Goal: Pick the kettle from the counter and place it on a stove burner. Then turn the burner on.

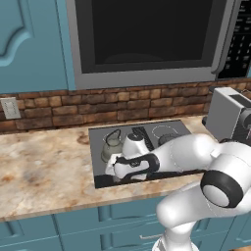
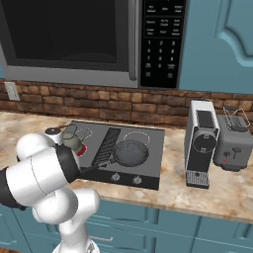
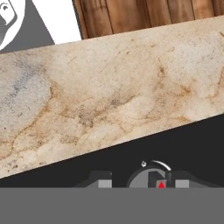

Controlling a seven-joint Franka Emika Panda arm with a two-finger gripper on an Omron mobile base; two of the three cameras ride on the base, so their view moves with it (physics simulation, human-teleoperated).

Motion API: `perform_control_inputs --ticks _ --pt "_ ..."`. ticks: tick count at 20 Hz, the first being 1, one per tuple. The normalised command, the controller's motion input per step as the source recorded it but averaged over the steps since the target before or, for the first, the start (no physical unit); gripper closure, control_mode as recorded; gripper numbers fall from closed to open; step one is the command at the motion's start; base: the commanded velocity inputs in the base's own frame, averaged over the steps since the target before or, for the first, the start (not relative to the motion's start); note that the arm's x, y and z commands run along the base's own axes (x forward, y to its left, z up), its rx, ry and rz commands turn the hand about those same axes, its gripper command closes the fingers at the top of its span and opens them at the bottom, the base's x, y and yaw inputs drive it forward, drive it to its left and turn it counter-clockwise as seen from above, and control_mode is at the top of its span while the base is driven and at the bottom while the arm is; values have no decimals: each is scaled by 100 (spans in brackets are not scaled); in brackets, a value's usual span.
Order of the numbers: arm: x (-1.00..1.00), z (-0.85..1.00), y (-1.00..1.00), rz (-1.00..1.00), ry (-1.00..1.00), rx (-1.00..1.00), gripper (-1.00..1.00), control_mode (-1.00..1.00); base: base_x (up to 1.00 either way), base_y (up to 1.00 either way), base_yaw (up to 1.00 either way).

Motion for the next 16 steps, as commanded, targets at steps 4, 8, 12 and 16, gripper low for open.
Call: perform_control_inputs --ticks 4,8,12,16 --pt "0 0 0 0 0 0 100 -100 0 0 0" --pt "0 0 0 0 0 0 100 -100 0 0 0" --pt "-2 4 0 0 -4 0 -100 -100 0 0 0" --pt "-4 31 0 0 -12 0 -100 -100 0 0 0"
